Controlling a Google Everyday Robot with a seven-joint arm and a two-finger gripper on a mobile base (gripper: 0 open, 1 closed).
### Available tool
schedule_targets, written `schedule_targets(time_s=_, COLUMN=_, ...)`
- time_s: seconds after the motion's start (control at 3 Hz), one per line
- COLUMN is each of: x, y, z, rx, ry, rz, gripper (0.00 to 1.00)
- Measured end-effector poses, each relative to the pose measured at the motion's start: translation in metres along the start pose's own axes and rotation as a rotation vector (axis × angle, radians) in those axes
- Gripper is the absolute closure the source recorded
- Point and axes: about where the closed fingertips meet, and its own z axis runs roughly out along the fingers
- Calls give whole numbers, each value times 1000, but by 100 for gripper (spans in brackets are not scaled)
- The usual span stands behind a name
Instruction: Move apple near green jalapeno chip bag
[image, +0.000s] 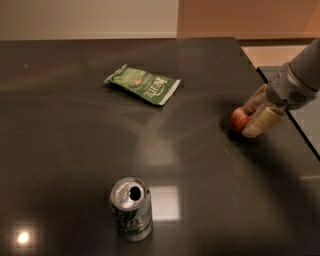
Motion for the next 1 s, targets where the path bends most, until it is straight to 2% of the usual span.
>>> schedule_targets(time_s=0.33, x=-24, y=-16, z=-4, rx=9, ry=3, rz=-14, gripper=98)
schedule_targets(time_s=1.0, x=-63, y=-66, z=7, rx=56, ry=-12, rz=-31, gripper=100)
